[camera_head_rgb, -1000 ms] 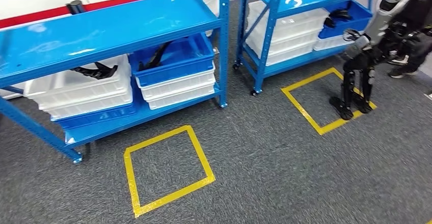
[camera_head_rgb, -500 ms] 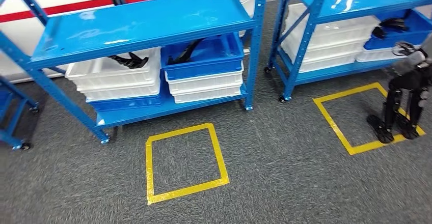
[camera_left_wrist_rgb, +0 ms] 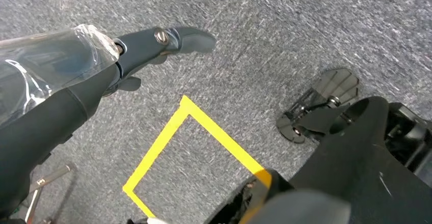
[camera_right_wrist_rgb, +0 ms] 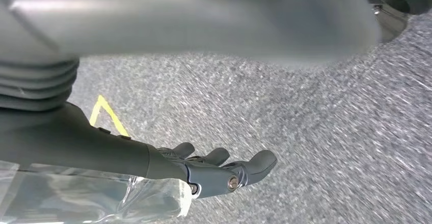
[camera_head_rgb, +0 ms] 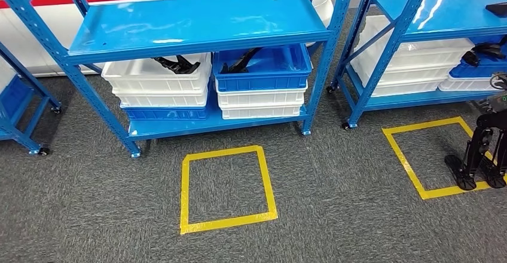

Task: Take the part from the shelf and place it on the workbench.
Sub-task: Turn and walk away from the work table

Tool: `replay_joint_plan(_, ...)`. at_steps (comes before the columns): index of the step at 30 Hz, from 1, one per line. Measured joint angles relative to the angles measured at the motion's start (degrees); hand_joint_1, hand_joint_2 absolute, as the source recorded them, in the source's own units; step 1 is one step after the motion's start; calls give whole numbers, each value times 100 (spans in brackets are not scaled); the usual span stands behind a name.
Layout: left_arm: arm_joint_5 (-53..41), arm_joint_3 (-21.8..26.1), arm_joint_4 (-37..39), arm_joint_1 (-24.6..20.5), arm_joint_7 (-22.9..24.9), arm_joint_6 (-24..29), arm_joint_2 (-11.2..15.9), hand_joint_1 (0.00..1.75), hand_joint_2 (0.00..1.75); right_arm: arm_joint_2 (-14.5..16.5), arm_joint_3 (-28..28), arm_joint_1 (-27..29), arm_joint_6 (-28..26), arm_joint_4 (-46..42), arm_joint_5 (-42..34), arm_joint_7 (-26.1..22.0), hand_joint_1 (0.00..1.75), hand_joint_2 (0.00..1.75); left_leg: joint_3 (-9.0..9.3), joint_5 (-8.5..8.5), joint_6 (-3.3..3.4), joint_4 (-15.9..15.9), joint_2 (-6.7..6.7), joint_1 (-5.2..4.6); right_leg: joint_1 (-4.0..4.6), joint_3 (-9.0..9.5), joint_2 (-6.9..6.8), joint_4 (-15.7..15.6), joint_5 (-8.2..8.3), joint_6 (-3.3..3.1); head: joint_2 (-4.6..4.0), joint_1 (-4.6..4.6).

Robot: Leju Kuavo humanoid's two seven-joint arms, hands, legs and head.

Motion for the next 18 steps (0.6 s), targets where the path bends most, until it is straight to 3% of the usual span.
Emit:
replay_joint_plan(4,30,0,0,-3,-6,-3,-2,0,0,-3,-2,6,250,0,-220,-230,0,0,-8,-7,24,0,9,-3,-7,1,11,-32,18,126,-1,-1)
replay_joint_plan(6,37,0,0,-3,-9,-8,-2,0,0,-2,-2,8,320,0,-265,-277,0,0,-9,-2,31,1,10,-3,-7,1,12,-34,25,151,0,-1)
replay_joint_plan(18,44,0,0,-3,-12,-14,-2,0,0,-1,-2,10,541,0,-256,-264,0,0,-8,21,5,-1,10,57,35,2,15,-34,28,148,0,-1)
